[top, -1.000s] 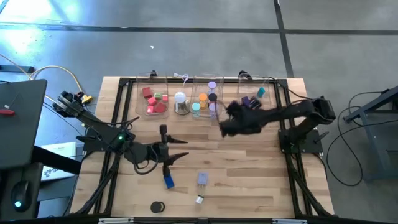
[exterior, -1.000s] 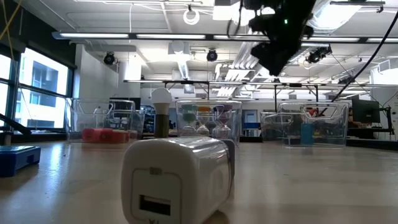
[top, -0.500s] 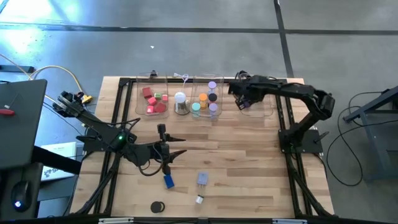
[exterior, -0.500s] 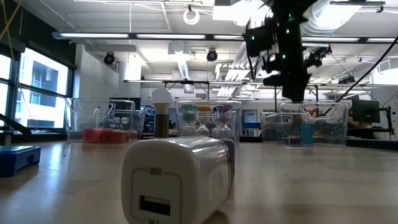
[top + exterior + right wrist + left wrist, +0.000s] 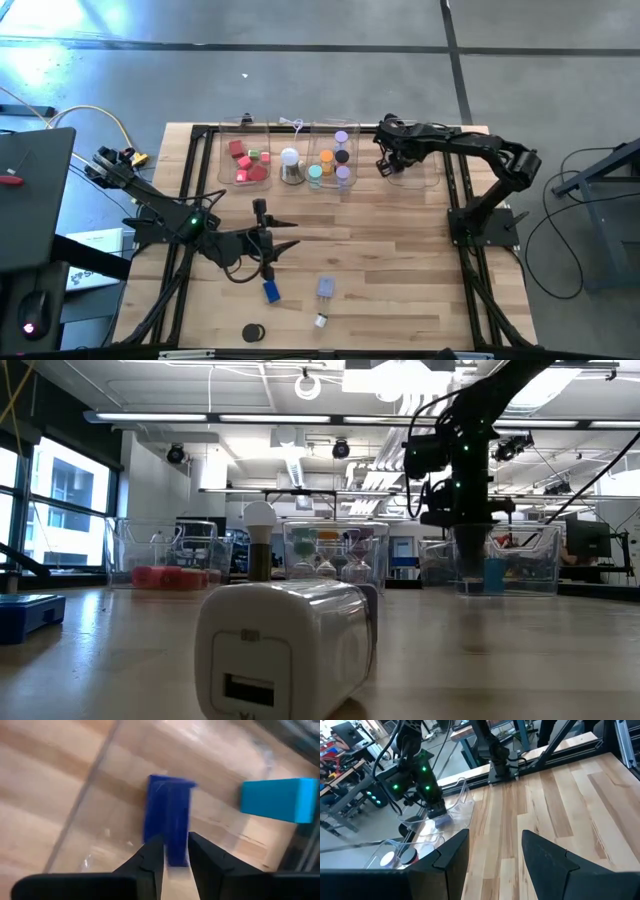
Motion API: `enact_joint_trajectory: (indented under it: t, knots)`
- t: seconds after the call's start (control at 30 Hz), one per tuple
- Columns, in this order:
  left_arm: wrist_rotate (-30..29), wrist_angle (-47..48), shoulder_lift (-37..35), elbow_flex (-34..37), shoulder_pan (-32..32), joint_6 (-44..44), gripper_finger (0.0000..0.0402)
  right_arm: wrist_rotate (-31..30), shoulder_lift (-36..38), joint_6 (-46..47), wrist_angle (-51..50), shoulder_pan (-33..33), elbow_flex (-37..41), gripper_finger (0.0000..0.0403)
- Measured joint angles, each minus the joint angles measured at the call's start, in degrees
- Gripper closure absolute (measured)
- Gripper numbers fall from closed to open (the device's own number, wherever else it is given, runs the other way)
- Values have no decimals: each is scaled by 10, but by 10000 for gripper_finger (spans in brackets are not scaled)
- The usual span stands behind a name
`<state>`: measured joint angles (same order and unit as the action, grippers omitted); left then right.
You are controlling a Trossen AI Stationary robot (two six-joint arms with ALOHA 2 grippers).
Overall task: Pick & Place Office items
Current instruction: Put the top blue digital clock into the right transparent bin
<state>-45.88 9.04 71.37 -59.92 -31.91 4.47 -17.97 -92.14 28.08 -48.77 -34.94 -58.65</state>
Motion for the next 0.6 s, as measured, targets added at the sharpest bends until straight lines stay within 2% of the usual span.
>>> enact_joint_trajectory:
  t: [0.1, 0.43, 0.6]
  knots:
    - [0, 0, 0, 0, 7, 0, 227, 9, 0, -28, 8, 1, 0, 324]
    - [-1, 0, 0, 0, 33, -14, 227, -9, 0, -26, 31, 1, 0, 323]
    - [-1, 0, 0, 0, 34, -15, 227, -1, 0, -28, 31, 0, 0, 305]
